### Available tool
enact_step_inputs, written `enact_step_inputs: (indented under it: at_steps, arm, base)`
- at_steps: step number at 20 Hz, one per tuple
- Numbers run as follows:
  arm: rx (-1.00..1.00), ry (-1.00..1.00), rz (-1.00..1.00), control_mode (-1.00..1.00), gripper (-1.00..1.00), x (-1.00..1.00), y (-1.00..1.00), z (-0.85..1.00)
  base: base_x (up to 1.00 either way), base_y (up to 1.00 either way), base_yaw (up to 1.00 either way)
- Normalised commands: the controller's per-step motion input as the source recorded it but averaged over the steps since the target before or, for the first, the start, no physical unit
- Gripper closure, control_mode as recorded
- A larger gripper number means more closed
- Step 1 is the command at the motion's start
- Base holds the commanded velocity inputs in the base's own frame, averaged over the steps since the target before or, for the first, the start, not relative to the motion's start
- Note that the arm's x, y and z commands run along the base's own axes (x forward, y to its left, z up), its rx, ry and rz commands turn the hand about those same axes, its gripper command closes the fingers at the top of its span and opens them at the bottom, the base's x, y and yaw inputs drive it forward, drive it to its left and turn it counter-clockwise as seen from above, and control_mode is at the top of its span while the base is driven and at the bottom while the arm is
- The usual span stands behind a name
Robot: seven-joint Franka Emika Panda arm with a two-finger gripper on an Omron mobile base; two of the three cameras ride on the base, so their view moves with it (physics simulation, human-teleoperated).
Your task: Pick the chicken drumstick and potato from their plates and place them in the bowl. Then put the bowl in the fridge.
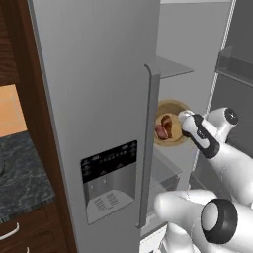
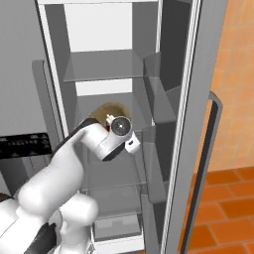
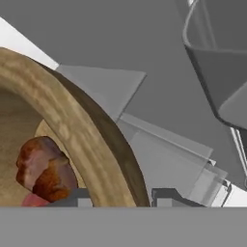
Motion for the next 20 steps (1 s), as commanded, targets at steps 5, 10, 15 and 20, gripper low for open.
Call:
enact_step_inputs:
  at_steps: [5,10,15,20]
  arm:
    - [0.02,0.15,-0.07,-1.00,1.00,0.92,0.05,0.07]
    - [0.06,0.28,0.00,-1.00,1.00,0.60,0.09,0.12]
    - [0.13,0.18,-0.01,-1.00,1.00,0.39,0.16,0.01]
    - [0.15,0.03,-0.03,-1.00,1.00,0.02,0.03,-0.48]
  base:
    - [0.00,0.00,0.00]
    - [0.00,0.00,0.00]
    - [0.00,0.00,0.00]
    - [0.00,0.00,0.00]
